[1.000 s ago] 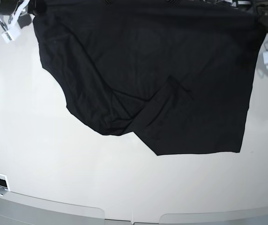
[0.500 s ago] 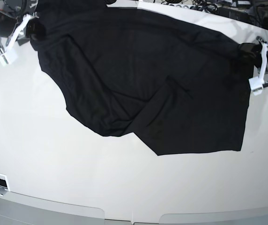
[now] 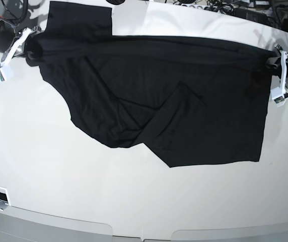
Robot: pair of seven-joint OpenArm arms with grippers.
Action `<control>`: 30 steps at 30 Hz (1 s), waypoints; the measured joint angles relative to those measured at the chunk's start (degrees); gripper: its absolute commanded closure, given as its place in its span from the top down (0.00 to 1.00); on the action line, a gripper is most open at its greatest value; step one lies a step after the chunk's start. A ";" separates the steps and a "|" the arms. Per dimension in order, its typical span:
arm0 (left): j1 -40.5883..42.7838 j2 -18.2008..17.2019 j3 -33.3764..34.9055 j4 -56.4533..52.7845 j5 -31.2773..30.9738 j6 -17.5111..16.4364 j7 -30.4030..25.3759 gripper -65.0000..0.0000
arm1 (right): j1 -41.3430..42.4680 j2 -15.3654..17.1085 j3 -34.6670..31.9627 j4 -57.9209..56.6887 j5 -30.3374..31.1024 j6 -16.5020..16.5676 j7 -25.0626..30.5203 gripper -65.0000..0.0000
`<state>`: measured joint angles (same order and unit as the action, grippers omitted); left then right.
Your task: Layout the t-shirt on the table in an organized manner, then fold the t-shirt properly
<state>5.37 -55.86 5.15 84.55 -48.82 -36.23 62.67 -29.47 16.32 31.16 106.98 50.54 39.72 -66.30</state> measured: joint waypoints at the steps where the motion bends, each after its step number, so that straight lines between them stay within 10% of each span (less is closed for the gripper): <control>1: 0.00 0.11 0.00 0.00 0.28 0.00 -0.15 0.00 | 0.00 0.00 0.00 0.00 -0.04 -0.02 0.20 0.00; 16: 0.02 0.46 0.00 0.07 7.65 8.52 -4.61 0.00 | 3.04 -0.94 -1.62 0.00 -0.66 0.00 1.62 0.00; 19: 0.02 0.48 0.00 0.04 5.77 6.25 -4.33 0.01 | 4.37 -1.11 -2.38 0.00 -0.66 -0.02 1.68 0.28; 24: -0.48 0.44 0.00 0.02 7.67 6.23 -4.17 0.43 | 5.40 -1.05 -2.36 0.00 -0.66 -0.04 1.62 0.54; 30: -0.74 0.44 0.00 0.00 7.67 6.21 -4.20 0.46 | 5.40 -0.90 -2.34 0.00 1.09 -0.04 1.62 0.54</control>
<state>4.62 -55.42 5.15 84.55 -41.15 -30.02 58.48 -24.08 15.42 28.82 106.98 51.64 39.68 -64.69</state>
